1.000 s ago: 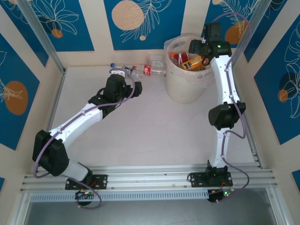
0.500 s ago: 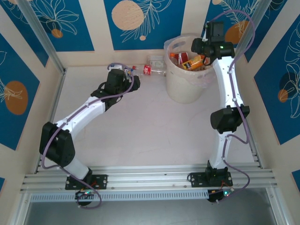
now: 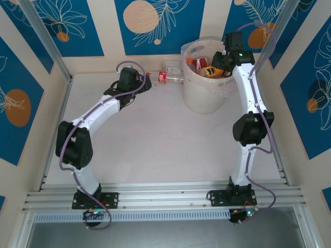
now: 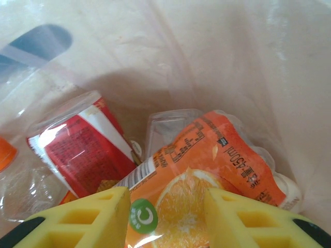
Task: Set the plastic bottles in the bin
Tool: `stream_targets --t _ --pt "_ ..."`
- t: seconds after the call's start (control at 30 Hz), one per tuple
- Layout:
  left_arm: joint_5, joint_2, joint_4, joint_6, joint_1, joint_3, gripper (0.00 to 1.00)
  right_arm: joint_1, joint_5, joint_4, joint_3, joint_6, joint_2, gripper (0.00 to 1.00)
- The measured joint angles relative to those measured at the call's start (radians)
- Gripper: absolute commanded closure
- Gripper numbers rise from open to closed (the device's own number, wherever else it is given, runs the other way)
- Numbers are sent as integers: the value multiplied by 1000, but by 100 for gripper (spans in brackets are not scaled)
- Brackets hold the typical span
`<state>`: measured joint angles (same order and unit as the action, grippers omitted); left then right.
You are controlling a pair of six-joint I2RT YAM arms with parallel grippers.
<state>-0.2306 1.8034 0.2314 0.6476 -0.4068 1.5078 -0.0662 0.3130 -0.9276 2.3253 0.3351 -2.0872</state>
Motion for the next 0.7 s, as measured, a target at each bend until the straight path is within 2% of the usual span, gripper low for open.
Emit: stream_targets --t 0.17,0.5,0.6,0.7 --pt "-7 118 67 50 27 135 0 23 -12 23 -16 13 -16 57" --pt "-4 412 205 143 90 472 0 13 -64 17 11 -8 -23 36" --pt "10 473 223 165 104 537 0 3 -79 4 72 -18 -23 28" --pt "29 535 239 193 115 618 0 -14 -87 2 136 -26 -21 10"
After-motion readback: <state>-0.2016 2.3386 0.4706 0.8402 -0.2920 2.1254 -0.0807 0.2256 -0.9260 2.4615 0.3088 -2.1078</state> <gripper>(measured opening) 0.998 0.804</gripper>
